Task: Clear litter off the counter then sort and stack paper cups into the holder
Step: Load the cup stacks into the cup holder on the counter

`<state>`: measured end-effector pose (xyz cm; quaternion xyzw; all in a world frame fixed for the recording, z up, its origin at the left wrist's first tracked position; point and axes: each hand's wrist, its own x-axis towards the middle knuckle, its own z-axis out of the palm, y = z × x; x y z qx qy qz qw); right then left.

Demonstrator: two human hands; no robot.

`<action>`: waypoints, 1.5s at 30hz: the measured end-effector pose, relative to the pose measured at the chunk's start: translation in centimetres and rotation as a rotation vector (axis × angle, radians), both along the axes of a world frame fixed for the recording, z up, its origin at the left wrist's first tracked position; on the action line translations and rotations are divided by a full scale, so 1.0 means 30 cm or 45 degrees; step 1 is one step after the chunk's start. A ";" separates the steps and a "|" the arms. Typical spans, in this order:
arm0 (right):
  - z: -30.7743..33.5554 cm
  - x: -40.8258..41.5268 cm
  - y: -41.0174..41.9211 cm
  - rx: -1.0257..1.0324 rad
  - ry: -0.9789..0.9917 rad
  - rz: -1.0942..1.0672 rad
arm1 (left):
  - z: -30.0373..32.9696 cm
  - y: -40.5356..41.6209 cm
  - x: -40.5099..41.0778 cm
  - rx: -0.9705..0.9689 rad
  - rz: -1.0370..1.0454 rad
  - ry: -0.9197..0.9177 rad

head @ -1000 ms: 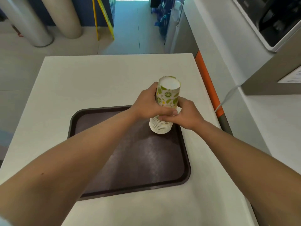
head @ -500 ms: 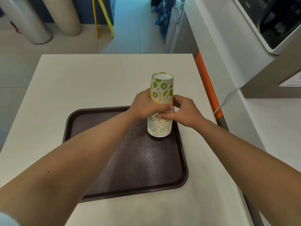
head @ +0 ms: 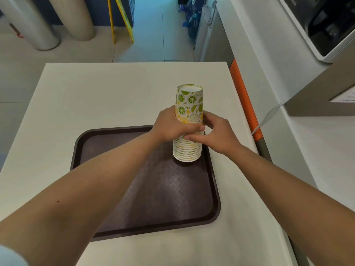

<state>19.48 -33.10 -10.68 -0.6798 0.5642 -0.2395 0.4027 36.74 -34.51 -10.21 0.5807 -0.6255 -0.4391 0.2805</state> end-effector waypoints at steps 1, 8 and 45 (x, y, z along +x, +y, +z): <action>-0.002 -0.001 -0.002 -0.010 0.021 -0.004 | -0.001 -0.003 0.002 -0.006 0.029 0.004; 0.014 -0.025 0.031 0.002 0.060 -0.087 | -0.011 -0.032 0.022 0.105 0.238 0.036; 0.510 -1.290 0.990 -0.432 0.439 -1.381 | 0.473 0.446 -1.216 0.664 -0.152 0.789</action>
